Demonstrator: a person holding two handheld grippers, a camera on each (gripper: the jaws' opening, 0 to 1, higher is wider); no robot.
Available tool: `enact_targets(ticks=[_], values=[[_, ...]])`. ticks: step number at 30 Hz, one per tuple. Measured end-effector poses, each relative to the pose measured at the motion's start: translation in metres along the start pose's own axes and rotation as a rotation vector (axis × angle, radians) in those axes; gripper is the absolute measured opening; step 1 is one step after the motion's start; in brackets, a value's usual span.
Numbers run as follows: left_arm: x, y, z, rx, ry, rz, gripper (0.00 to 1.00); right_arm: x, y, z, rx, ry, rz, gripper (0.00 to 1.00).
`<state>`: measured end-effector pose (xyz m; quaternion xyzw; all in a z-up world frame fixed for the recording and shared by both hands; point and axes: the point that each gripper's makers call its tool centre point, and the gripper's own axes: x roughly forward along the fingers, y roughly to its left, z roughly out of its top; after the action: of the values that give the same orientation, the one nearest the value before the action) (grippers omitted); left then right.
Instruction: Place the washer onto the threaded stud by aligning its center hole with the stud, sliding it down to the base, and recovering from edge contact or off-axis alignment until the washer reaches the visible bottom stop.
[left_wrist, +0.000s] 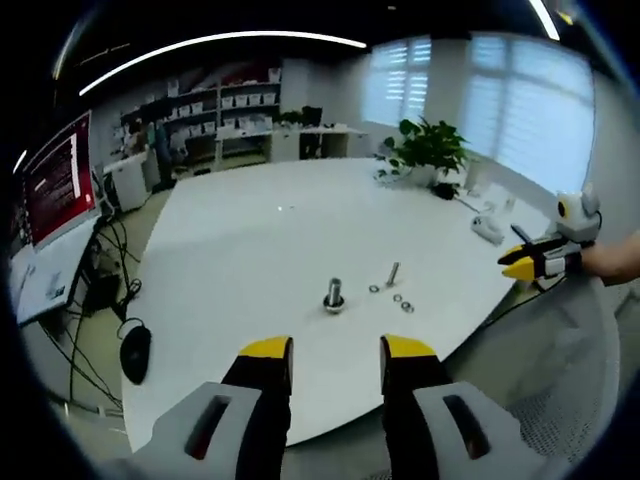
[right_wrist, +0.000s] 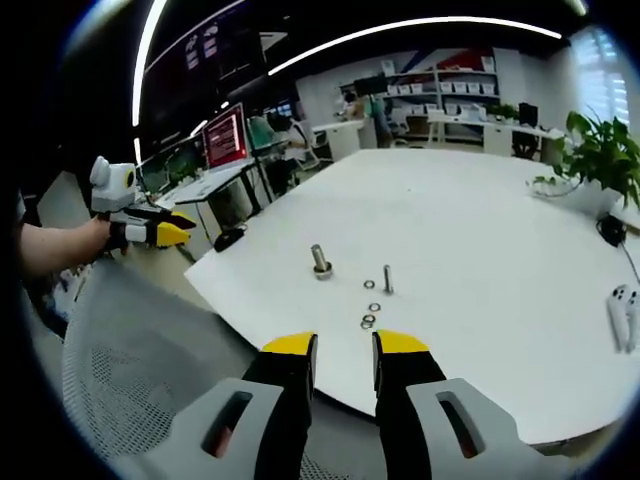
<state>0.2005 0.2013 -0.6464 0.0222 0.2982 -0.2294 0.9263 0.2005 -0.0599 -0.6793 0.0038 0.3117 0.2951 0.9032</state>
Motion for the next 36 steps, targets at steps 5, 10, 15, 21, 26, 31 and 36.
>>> enact_targets(ticks=[5,10,15,21,26,31,36], values=[[0.003,-0.006,-0.002,-0.009,-0.013,-0.032,0.32,0.002,-0.001,-0.007,-0.006,0.04,-0.008,0.25],[0.006,-0.007,0.001,0.009,-0.038,-0.044,0.31,0.003,0.001,-0.011,-0.017,0.069,-0.001,0.25],[0.005,-0.008,0.002,0.116,-0.065,-0.03,0.3,0.003,0.001,-0.014,-0.018,0.083,0.0,0.25],[0.005,-0.007,0.007,0.071,-0.098,-0.048,0.34,0.005,0.002,-0.019,-0.024,0.115,0.01,0.25],[0.006,-0.011,0.004,0.075,-0.093,-0.065,0.34,0.006,0.004,-0.028,-0.041,0.165,0.016,0.25],[0.004,-0.009,0.01,0.057,-0.133,-0.06,0.34,0.005,0.002,-0.03,-0.031,0.17,0.009,0.25],[0.005,-0.012,0.008,0.056,-0.123,-0.065,0.34,0.004,0.001,-0.032,-0.031,0.184,0.003,0.25]])
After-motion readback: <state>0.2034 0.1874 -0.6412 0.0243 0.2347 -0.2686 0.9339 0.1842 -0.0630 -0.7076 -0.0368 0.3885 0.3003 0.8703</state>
